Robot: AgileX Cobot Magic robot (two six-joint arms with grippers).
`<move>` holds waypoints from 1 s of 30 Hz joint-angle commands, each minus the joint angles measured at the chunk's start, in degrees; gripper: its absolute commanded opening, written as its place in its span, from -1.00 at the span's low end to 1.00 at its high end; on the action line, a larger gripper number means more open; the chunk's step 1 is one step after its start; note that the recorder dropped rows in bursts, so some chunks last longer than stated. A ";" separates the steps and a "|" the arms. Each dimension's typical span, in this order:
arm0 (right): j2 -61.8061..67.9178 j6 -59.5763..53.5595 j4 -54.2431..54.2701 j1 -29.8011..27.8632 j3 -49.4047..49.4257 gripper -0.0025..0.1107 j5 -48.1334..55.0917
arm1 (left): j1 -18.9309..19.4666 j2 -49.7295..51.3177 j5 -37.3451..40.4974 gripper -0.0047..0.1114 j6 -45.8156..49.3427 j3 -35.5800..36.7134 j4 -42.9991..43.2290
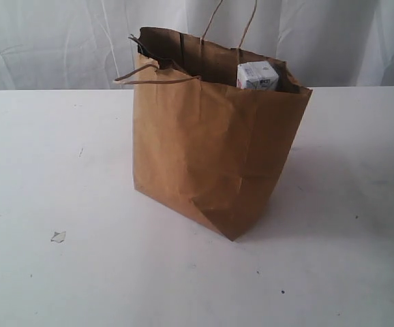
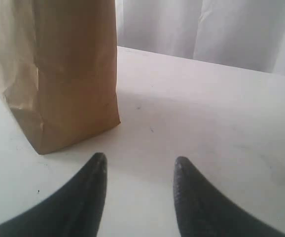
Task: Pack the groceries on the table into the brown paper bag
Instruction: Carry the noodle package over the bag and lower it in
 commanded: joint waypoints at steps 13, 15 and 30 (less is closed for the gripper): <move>-0.33 0.09 -0.16 -0.29 0.31 -0.23 -0.44 | -0.15 12.29 -26.84 -0.92 -14.31 -1.42 7.86; -0.33 0.09 -0.16 -0.29 0.31 -0.23 -0.44 | -0.15 13.76 -29.77 -0.92 -14.31 -1.18 8.11; -0.33 0.09 -0.16 -0.29 0.31 -0.23 -0.44 | -0.15 21.36 -37.52 -0.92 -14.91 -1.08 13.30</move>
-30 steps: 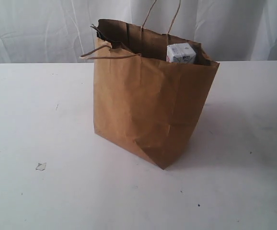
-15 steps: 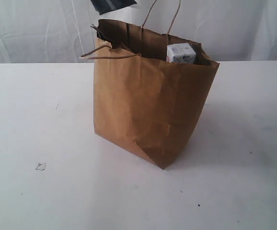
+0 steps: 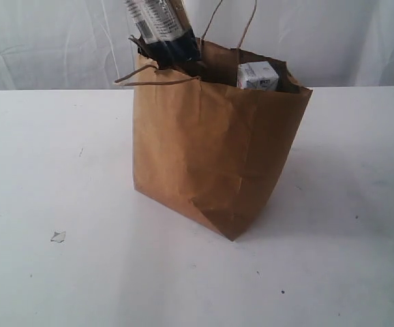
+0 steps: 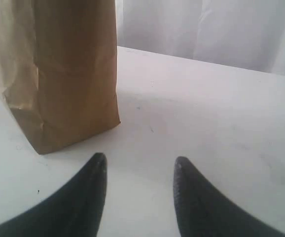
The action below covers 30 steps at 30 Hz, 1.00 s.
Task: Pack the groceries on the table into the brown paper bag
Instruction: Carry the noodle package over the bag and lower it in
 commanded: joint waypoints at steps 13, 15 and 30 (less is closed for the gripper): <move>-0.33 0.09 -0.16 -0.29 0.31 -0.23 -0.44 | -5.97 2.76 -5.18 -0.92 7.48 -0.86 -1.23; -0.33 0.09 -0.16 -0.29 0.31 -0.23 -0.44 | -5.97 2.91 -4.92 -0.92 7.48 -0.86 -0.24; -0.33 0.09 -0.16 -0.29 0.31 -0.23 -0.44 | -5.97 9.00 -5.81 -0.92 5.82 -0.86 8.62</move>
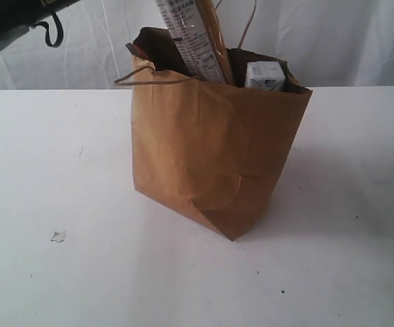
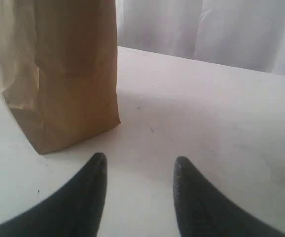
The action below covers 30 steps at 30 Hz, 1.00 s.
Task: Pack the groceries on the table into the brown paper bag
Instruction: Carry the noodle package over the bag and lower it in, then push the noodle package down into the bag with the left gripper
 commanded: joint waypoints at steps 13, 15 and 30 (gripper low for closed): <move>-0.33 0.09 -0.16 -0.29 0.31 -0.23 -0.44 | 0.29 0.12 -1.62 -0.92 -1.61 -0.42 10.00; -0.33 0.09 -0.16 -0.29 0.31 -0.23 -0.44 | 0.86 0.12 -1.62 -0.92 -2.01 -0.42 12.14; -0.33 0.09 -0.16 -0.29 0.31 -0.23 -0.44 | 3.95 0.12 -1.62 0.39 -9.82 -0.42 21.63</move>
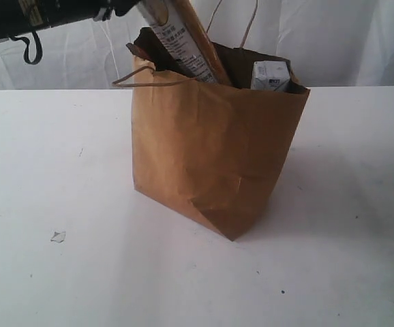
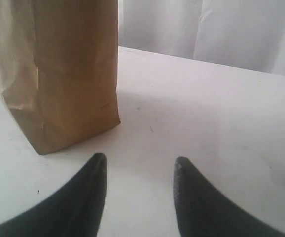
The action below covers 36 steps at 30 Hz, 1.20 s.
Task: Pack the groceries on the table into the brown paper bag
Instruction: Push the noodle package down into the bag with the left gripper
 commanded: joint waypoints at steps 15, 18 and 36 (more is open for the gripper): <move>-0.33 0.09 -0.16 -0.29 0.31 -0.23 -0.44 | 3.56 -1.83 -0.99 0.37 -5.09 0.01 10.23; -0.33 0.09 -0.16 -0.29 0.31 -0.23 -0.44 | 4.81 -2.09 -0.99 0.37 -5.94 0.01 11.12; -0.33 0.09 -0.16 -0.29 0.31 -0.23 -0.44 | 2.34 -2.56 -0.99 0.28 -5.23 4.94 15.28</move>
